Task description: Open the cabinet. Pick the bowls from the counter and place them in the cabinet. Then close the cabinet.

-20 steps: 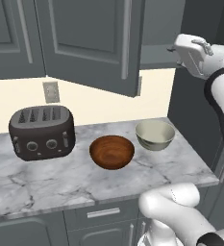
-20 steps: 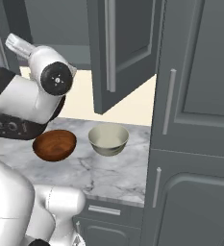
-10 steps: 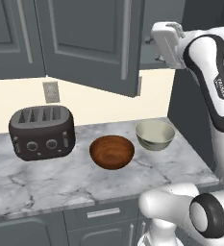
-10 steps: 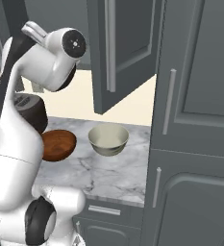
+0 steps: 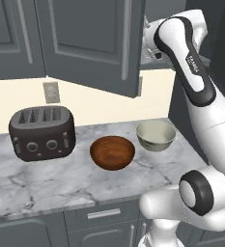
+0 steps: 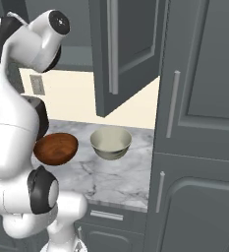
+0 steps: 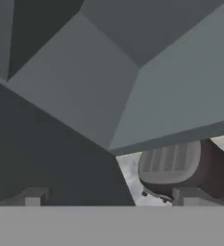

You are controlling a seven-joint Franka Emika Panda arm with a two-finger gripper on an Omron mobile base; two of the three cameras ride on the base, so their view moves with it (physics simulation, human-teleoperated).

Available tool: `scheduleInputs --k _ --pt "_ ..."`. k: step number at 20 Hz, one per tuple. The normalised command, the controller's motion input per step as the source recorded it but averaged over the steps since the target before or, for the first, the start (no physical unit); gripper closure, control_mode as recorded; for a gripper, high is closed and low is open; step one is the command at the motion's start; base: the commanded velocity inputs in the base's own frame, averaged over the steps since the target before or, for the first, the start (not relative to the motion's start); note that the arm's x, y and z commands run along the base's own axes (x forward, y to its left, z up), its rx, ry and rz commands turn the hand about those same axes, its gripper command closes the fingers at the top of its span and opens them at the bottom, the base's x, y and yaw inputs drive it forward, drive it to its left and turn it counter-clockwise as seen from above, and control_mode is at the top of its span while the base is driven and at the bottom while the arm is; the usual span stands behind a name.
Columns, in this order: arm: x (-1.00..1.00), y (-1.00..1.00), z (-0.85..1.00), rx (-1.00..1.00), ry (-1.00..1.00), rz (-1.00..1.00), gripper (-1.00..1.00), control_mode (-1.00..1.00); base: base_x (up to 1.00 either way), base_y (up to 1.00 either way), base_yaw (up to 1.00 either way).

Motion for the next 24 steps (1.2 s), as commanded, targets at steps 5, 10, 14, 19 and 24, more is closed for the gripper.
scheduleInputs --k 5,10,14,19,24 --pt "-0.65 0.90 -0.02 0.00 -0.08 0.40 -1.00 -1.00 0.00 0.00 0.00" --pt "-0.56 0.67 -0.12 0.02 -0.21 0.41 -1.00 -1.00 0.00 0.00 0.00" --pt "-0.03 0.04 -0.01 0.04 -0.05 0.03 -1.00 -1.00 0.00 0.00 0.00" --pt "-0.58 -0.77 -0.27 0.01 0.00 -0.10 -1.00 -1.00 0.00 0.00 0.00" --pt "-1.00 -0.93 -0.17 0.03 0.00 -0.36 -1.00 -1.00 0.00 0.00 0.00"
